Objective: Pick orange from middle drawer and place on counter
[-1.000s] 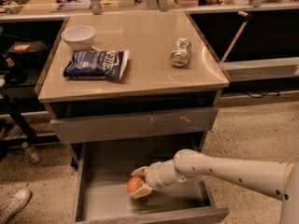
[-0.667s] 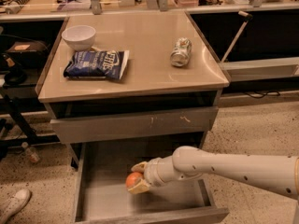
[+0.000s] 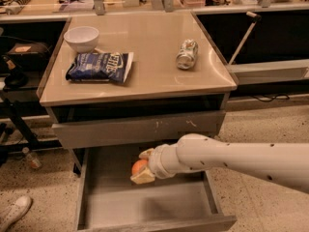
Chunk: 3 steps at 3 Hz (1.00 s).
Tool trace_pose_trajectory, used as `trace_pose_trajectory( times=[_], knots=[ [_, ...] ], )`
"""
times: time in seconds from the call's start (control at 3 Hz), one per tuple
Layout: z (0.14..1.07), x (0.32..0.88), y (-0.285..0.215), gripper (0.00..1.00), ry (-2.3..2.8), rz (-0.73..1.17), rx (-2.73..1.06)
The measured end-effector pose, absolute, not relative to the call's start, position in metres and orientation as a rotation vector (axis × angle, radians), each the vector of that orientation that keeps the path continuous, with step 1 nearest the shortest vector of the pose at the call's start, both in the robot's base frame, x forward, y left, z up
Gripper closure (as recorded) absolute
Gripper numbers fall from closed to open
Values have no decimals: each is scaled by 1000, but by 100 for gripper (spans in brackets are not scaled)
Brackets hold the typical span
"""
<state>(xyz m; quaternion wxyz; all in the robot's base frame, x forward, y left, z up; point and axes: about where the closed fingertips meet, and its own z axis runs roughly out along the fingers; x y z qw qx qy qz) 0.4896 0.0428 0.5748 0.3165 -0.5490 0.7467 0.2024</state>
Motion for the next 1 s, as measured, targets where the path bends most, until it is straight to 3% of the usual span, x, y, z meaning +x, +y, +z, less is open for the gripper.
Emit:
trace_pose_trajectory(
  times=[1.0],
  knots=[
    [628, 498, 38, 100, 1903, 438, -1459]
  ],
)
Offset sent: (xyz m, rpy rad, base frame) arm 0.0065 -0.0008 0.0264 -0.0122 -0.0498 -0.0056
